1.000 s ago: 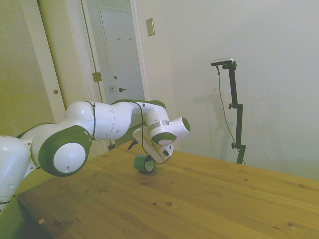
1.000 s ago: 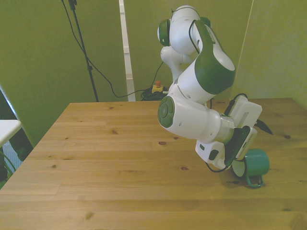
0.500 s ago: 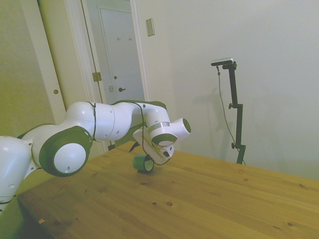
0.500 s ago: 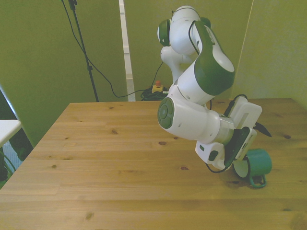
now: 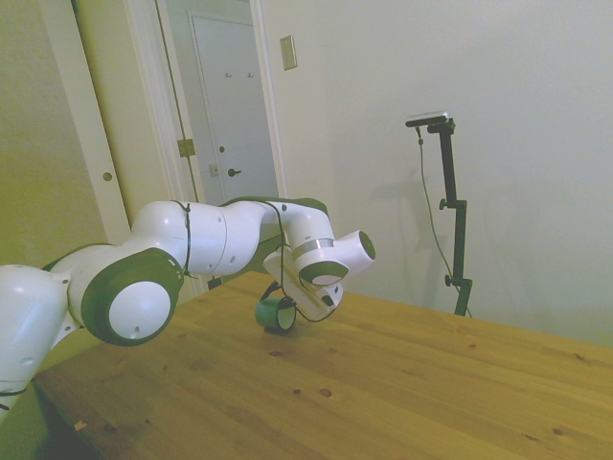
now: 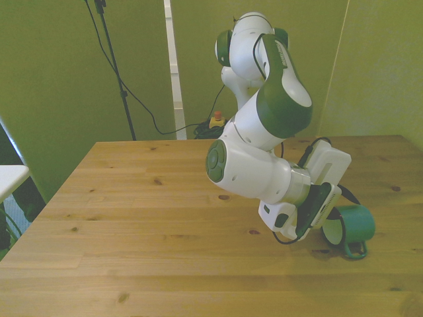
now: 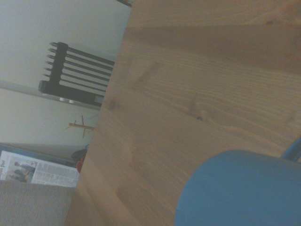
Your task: Flip the mug upright
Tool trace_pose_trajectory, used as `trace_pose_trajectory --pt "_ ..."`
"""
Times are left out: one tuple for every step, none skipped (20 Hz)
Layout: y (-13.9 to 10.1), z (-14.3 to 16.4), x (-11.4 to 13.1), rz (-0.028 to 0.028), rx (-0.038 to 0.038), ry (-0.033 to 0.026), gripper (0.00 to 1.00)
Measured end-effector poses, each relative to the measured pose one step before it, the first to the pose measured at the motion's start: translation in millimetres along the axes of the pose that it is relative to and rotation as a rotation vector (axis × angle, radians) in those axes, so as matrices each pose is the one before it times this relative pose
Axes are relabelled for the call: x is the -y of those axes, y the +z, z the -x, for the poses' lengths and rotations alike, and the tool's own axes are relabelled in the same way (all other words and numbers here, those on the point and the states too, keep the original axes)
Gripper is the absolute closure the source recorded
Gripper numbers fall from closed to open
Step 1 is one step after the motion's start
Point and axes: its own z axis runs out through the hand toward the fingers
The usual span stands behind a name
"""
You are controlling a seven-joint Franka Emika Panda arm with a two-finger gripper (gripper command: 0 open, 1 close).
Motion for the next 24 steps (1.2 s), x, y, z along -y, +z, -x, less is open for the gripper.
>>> trace_pose_trajectory --pt "0.06 -0.12 -0.24 0.0001 0.00009 0.00042 1.0" --pt "0.35 -0.25 -0.39 0.00003 0.00053 0.00061 1.0" --pt "0.39 -0.14 -0.17 -0.00001 0.00064 0.00023 1.0" --pt "-0.02 0.13 0.34 -0.00008 0.00033 -0.00065 1.0" --pt "-0.08 -0.02 0.06 0.00004 -0.00022 -0.00014 1.0" --pt "0.06 -0.09 -0.16 0.00003 -0.00003 0.00026 1.0" --pt "-0.1 -0.07 -0.09 0.00006 -0.00035 0.00011 1.0" --pt "-0.21 0.05 0.19 -0.00001 -0.00073 -0.00035 1.0" --pt "-0.66 0.48 0.79 0.00002 -0.00105 -0.00122 1.0" --pt "-1.21 0.59 1.02 0.00027 -0.00224 -0.0017 1.0" --pt "-1.5 0.51 1.15 0.0003 -0.0031 -0.00198 1.0" --pt "-1.26 0.69 1.51 0.00041 -0.00267 -0.00259 1.0" --pt "-1.45 1.25 2.55 0.00138 -0.00418 -0.00407 1.0" --pt "-1.94 1.94 4.14 0.00324 -0.008 -0.00656 1.0" --pt "-2.47 2.79 5.7 0.00661 -0.01148 -0.00856 1.0" --pt "-2.21 3.62 6.55 0.01308 -0.01392 -0.00832 1.0" --pt "-2.78 4.27 7.92 0.01348 -0.01708 -0.00845 1.0" --pt "-2.62 4.87 7.34 0.01409 -0.01215 -0.00699 1.0" --pt "-2.55 4.78 6.97 0.01805 -0.01345 -0.00592 1.0" --pt "-2.19 5.44 6.24 0.02557 -0.01384 -0.00622 1.0" --pt "-1.9 4.76 4.61 0.02877 -0.01678 -0.00599 1.0" --pt "-0.95 5.41 4.36 0.03243 -0.01759 -0.0063 1.0" --pt "-0.69 5.33 4.04 0.03318 -0.02455 -0.00517 1.0" --pt "0.07 5.45 4.09 0.02838 -0.02669 -0.006 1.0"
